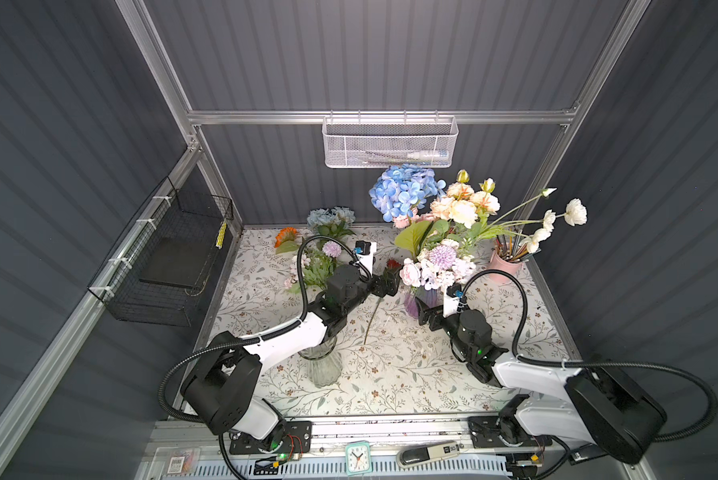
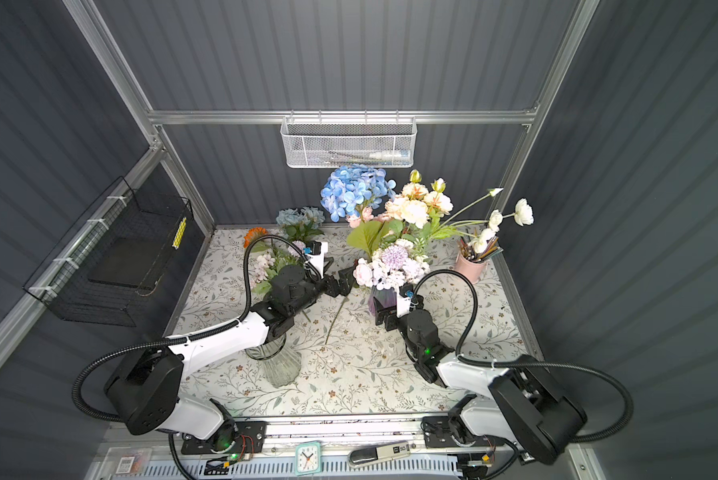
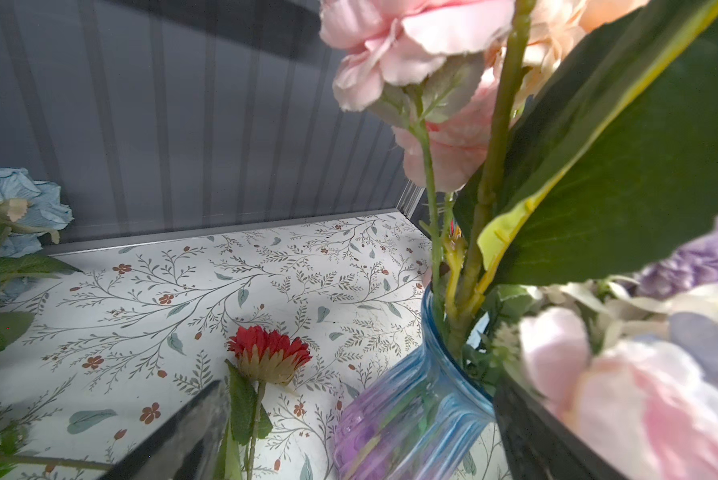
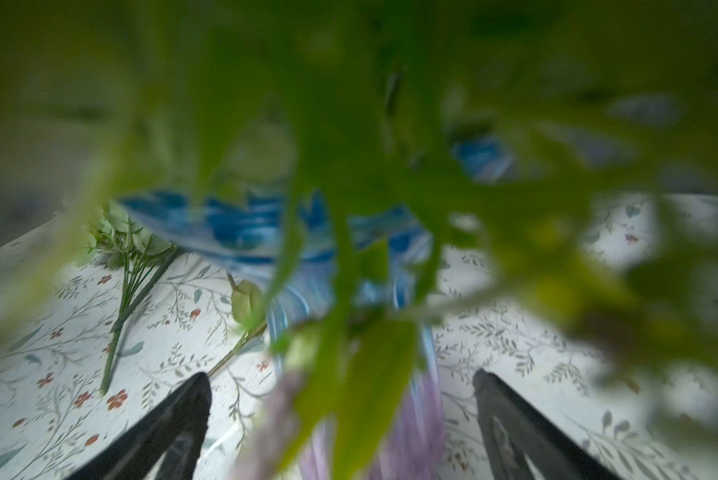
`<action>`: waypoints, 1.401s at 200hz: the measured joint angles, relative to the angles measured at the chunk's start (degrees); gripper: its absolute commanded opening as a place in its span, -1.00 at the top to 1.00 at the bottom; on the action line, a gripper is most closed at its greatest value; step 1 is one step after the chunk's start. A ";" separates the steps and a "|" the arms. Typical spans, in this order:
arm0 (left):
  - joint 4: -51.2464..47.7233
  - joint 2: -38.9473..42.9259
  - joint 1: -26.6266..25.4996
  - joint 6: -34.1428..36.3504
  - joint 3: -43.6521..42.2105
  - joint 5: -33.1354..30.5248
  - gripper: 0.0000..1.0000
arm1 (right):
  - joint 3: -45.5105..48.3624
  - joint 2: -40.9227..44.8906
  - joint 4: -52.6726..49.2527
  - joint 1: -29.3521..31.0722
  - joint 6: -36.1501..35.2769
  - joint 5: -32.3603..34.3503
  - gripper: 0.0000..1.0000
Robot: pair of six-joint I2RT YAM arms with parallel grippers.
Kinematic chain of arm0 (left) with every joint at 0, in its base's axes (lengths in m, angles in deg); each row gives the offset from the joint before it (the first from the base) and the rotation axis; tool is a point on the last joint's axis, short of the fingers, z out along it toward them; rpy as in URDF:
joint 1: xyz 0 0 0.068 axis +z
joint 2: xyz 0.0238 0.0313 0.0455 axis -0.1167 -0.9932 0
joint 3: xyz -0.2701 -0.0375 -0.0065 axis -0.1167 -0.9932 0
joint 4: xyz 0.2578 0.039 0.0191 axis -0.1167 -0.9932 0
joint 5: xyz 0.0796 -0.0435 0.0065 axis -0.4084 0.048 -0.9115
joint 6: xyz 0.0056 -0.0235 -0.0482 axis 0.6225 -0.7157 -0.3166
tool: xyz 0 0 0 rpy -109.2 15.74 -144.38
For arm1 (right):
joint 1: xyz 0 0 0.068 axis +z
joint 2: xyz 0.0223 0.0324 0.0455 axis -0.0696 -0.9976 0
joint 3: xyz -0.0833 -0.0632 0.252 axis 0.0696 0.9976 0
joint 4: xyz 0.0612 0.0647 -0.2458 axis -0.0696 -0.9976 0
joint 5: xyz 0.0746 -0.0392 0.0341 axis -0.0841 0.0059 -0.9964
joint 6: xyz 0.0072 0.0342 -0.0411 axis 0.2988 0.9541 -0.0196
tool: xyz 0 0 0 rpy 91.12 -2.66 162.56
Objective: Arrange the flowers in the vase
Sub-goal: 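Open the left gripper and draw it back while the right withdraws, then grasp the clear glass vase with the right gripper while the left moves to the pile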
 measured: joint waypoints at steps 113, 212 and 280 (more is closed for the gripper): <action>-0.07 -1.40 0.26 -0.39 0.48 0.59 -0.99 | -7.26 -18.86 25.00 -0.07 -9.57 6.14 -0.46; -3.78 5.95 3.28 1.42 -1.88 -3.96 -0.99 | -10.34 -22.58 25.77 -6.58 -10.19 6.93 0.16; -9.27 14.58 7.87 4.61 -4.74 -9.97 -0.99 | -21.20 -31.26 24.70 -16.50 -10.14 6.64 0.09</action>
